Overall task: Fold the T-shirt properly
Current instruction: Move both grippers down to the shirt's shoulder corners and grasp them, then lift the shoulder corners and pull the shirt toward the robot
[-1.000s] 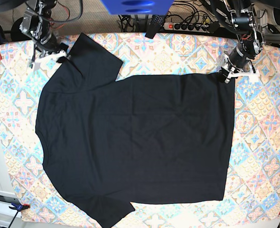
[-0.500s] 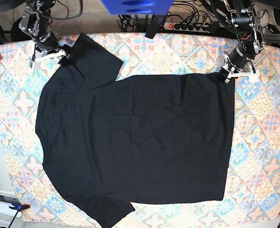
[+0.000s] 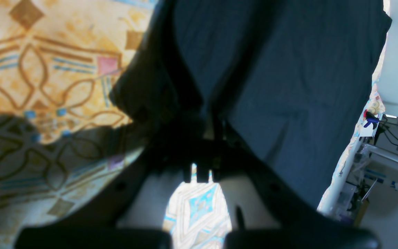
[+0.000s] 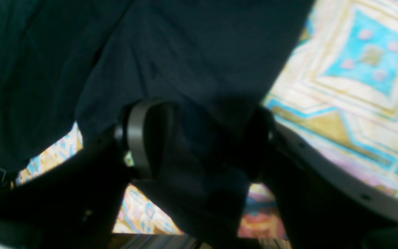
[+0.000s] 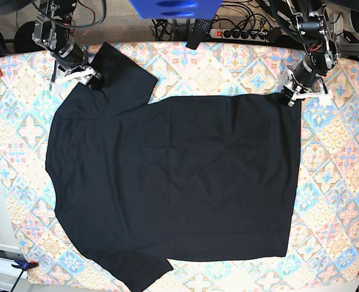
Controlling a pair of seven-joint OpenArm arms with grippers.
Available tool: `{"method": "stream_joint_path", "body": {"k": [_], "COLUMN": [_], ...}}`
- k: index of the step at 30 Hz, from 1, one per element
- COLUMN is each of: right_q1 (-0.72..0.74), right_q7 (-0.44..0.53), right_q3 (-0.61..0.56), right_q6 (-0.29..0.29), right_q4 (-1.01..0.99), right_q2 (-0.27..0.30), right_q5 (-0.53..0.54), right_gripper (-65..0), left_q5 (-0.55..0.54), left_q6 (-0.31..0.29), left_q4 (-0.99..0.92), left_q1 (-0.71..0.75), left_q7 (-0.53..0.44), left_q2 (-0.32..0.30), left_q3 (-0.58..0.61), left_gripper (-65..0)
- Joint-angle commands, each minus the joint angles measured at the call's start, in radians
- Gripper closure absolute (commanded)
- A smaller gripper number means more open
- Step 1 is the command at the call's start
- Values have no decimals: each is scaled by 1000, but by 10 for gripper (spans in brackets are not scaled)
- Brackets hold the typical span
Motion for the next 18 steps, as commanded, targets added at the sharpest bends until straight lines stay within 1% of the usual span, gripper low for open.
{"method": "stream_joint_path", "body": {"k": [1, 2, 4, 6, 7, 8, 15, 17, 18], "right_q1": [-10, -10, -12, -16, -21, -38, -147, -176, -188], "right_q7": [-75, -77, -77, -77, -75, -77, -77, -77, -77], "right_q3": [-23, -23, -23, -18, -9, 12, 149, 183, 195], "right_q6": [8, 8, 8, 8, 8, 8, 16, 39, 60], "right_q4": [-3, -3, -3, -3, -3, -3, 8, 8, 8], "right_q2": [-10, -10, -10, -10, -8, -5, -5, -5, -5], "right_q5": [7, 7, 8, 8, 5, 5, 10, 10, 10], "right_gripper": [-352, -334, -259, -133, -61, -4, 0, 0, 0], "left_q5": [6, 6, 5, 2, 2, 5, 8, 8, 8], "left_q6": [4, 4, 4, 4, 4, 4, 4, 4, 4], "left_q4": [9, 9, 9, 10, 15, 26, 115, 129, 132], "left_q1": [3, 3, 6, 12, 13, 16, 99, 138, 153], "left_q7": [6, 6, 7, 35, 47, 52, 56, 56, 56], "left_q2": [-12, -12, -12, -12, -12, -12, -12, -12, -12], "left_q3": [-3, -3, -3, -3, -4, -6, -4, -4, -4], "left_gripper": [0, 0, 0, 0, 0, 0, 0, 0, 0]}}
